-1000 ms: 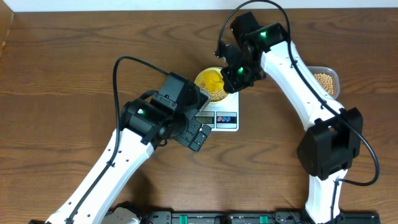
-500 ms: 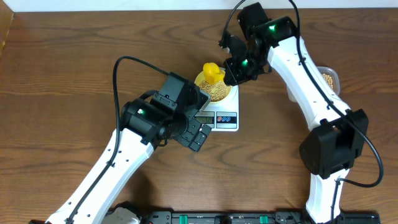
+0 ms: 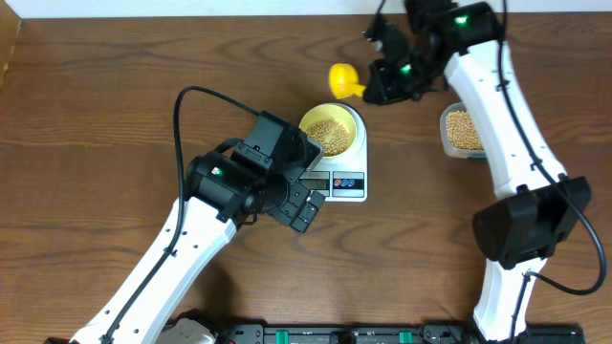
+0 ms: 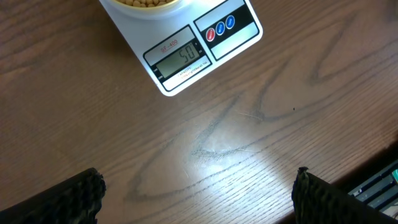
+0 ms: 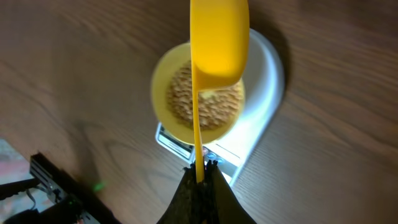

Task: Scoop item into bowl and weigh 50g on scale
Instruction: 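Carry the scoop with the right gripper back toward the soybean tub, then lower the yellow scoop into the soybean tub with the right gripper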

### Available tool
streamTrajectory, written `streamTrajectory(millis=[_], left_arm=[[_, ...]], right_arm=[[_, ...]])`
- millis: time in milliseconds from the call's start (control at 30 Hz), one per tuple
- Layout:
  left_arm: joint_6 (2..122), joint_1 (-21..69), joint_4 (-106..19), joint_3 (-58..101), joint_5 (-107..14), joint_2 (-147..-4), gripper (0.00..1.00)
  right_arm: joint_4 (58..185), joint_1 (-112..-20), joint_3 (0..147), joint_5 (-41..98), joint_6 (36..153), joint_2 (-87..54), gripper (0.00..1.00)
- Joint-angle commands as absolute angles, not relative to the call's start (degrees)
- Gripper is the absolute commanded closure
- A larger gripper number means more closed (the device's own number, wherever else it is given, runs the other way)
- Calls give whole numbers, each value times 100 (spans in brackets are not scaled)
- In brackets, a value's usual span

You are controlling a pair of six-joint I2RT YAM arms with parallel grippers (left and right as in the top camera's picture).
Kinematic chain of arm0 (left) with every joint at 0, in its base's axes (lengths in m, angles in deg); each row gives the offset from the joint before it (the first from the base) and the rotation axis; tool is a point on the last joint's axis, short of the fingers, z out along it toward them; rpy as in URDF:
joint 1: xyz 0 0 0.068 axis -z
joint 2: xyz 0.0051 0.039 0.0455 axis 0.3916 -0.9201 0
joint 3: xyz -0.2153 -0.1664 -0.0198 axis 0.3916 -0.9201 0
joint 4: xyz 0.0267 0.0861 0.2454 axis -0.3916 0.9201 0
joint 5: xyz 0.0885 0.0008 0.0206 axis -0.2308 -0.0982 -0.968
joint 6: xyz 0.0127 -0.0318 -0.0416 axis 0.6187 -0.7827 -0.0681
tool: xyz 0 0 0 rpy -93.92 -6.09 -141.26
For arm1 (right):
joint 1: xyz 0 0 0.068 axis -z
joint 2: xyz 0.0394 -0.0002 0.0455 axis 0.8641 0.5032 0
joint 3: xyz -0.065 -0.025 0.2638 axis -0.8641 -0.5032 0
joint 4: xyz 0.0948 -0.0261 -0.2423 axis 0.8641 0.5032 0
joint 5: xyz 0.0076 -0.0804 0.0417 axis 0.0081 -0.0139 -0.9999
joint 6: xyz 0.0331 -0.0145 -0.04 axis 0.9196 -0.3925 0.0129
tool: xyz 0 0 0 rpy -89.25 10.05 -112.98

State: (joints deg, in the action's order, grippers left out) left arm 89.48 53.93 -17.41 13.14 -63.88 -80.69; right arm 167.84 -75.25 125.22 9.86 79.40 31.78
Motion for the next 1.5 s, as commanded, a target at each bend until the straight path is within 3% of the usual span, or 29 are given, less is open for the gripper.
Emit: streamTrajectory(millis=[0, 467, 1467], left_arm=[[8959, 5399, -1728, 1388, -6404, -8023, 2], [8959, 5399, -1728, 1388, -6404, -8023, 2], [8959, 5399, -1728, 1388, -6404, -8023, 2]], right_arm=[[16886, -7243, 12634, 903, 8019, 3102, 99], [17028, -6297, 12634, 125, 7840, 3078, 99], [18554, -4436, 12625, 634, 6872, 2514, 99]])
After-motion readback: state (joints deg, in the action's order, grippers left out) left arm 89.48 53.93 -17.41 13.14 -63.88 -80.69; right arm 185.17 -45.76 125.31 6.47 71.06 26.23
